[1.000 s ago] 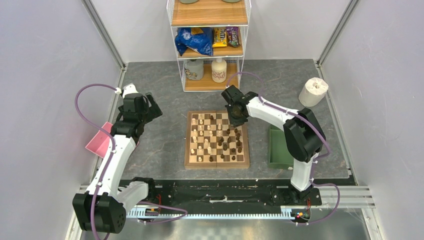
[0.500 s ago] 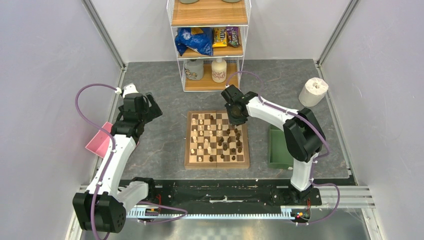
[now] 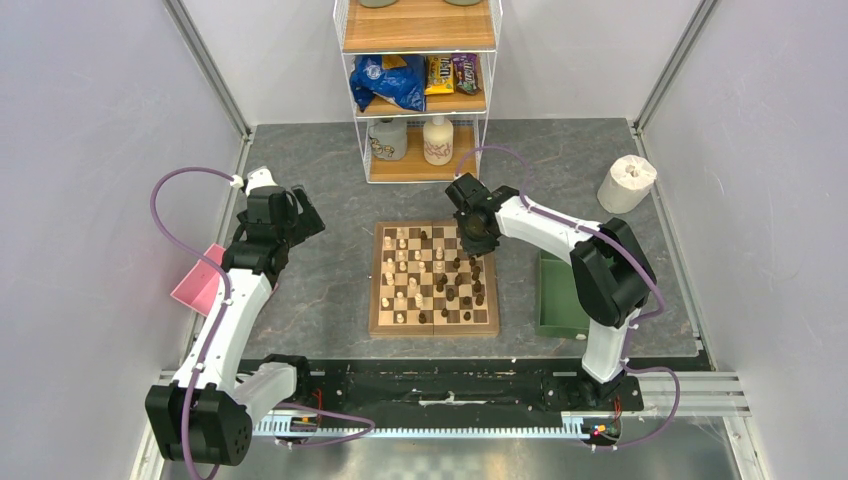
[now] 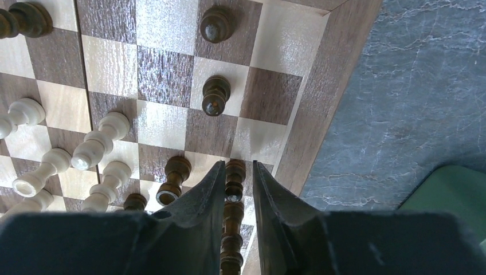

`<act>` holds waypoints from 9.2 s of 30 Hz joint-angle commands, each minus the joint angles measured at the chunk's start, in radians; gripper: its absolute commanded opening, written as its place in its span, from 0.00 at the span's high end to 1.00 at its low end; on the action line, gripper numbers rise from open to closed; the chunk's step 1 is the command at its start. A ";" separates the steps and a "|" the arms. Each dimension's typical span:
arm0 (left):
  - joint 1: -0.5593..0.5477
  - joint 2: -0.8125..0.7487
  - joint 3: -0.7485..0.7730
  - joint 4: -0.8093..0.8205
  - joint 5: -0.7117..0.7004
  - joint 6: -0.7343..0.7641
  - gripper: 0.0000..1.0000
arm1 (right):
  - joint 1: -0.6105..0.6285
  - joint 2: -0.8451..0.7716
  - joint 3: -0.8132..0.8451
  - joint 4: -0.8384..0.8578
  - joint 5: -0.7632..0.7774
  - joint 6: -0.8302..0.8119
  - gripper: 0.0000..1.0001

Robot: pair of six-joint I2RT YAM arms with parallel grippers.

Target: Set up the chess pieces on the board

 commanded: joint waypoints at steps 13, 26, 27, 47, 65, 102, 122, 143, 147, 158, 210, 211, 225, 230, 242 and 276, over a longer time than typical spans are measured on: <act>0.001 -0.001 0.002 0.032 0.009 0.010 0.02 | -0.003 -0.050 0.000 -0.027 -0.048 0.010 0.67; 0.001 -0.001 0.005 0.033 0.016 0.010 0.02 | -0.002 -0.049 0.003 -0.039 -0.059 0.005 0.80; 0.001 0.000 0.006 0.033 0.015 0.011 0.02 | -0.003 -0.048 0.007 -0.037 -0.057 0.005 0.82; 0.001 0.005 0.010 0.031 0.012 0.012 0.02 | -0.003 0.029 0.087 0.039 -0.025 0.029 0.85; 0.000 0.003 0.003 0.030 0.011 0.011 0.02 | -0.003 -0.021 0.074 0.037 -0.006 0.015 0.60; 0.000 0.005 0.008 0.026 0.020 0.007 0.02 | 0.252 -0.205 -0.090 -0.017 -0.014 0.108 0.54; 0.000 0.002 0.009 0.026 0.023 0.008 0.02 | 0.270 -0.151 -0.083 -0.026 -0.044 0.117 0.63; 0.001 0.000 0.002 0.026 0.023 0.005 0.02 | 0.277 -0.137 -0.081 -0.039 -0.067 0.108 0.68; 0.001 0.000 0.001 0.026 0.023 0.006 0.02 | 0.278 -0.141 -0.079 -0.041 -0.065 0.108 0.74; 0.001 0.000 0.002 0.026 0.025 0.005 0.02 | 0.279 -0.266 -0.038 -0.071 -0.022 0.086 0.90; 0.001 0.008 0.002 0.033 0.021 0.009 0.02 | -0.027 -0.128 -0.098 0.030 -0.077 0.008 0.88; 0.001 0.008 0.000 0.034 0.022 0.010 0.02 | -0.026 -0.134 -0.102 0.025 -0.080 0.007 0.88; 0.001 0.010 -0.004 0.033 0.025 0.004 0.02 | -0.026 -0.163 -0.117 0.018 -0.092 0.000 0.87; 0.001 0.010 -0.004 0.033 0.024 0.005 0.02 | -0.026 -0.143 -0.101 0.012 -0.090 -0.004 0.78; 0.001 0.009 -0.004 0.033 0.023 0.006 0.02 | -0.026 -0.159 -0.006 -0.017 -0.039 -0.034 0.53; 0.000 0.010 0.011 0.029 0.017 0.008 0.02 | 0.136 -0.163 -0.017 -0.012 -0.051 -0.018 0.52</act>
